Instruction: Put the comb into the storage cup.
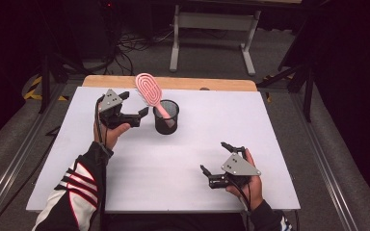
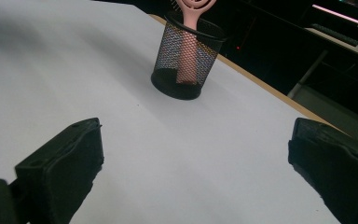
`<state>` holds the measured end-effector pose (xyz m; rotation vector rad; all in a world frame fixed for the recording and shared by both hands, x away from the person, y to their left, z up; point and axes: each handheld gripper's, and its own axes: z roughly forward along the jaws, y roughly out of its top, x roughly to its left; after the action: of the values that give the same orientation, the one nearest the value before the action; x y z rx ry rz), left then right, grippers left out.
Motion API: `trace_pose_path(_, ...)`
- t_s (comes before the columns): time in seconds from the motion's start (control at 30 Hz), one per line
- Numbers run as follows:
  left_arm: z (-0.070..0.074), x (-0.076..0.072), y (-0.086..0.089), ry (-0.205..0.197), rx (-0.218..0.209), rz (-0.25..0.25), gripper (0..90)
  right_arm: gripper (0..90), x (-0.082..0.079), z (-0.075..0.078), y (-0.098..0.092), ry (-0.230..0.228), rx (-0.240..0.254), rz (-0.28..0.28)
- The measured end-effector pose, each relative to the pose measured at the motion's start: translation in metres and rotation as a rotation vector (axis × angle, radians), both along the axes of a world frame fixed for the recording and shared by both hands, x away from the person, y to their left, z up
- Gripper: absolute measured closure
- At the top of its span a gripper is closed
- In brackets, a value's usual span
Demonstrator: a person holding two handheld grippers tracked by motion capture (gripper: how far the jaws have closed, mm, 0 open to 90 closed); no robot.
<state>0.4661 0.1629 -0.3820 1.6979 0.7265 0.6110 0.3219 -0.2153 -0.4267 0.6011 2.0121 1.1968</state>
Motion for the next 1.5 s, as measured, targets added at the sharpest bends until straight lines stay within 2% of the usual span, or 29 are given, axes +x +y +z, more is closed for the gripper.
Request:
trace_pose_path(0.37, -0.002, -0.013, -0.001, -0.033, 0.007, -0.017, 7.1, 4.1, 0.0, 0.0, 0.0, -0.002, -0.001, -0.001)
trace_pose_path(0.43, -0.002, -0.016, -0.001, -0.041, -0.003, -0.019, 7.1, 4.1, 0.0, 0.0, 0.0, -0.002, -0.001, -0.001)
trace_pose_path(0.6, -0.003, -0.023, -0.004, -0.05, 0.01, -0.041, 7.3, 4.1, 0.0, 0.0, 0.0, -0.002, -0.001, -0.002)
trace_pose_path(0.67, -0.002, -0.027, -0.006, -0.06, 0.027, -0.046, 7.2, 4.1, 0.0, 0.0, 0.0, -0.004, 0.0, -0.002)
trace_pose_path(1.03, 0.0, -0.041, -0.008, -0.087, 0.029, -0.074, 7.1, 4.1, 0.0, 0.002, -0.002, -0.014, 0.011, -0.016)
trace_pose_path(1.5, 0.003, -0.059, -0.019, -0.113, 0.046, -0.134, 7.1, 3.6, 0.0, 0.003, -0.003, -0.03, 0.046, -0.033)
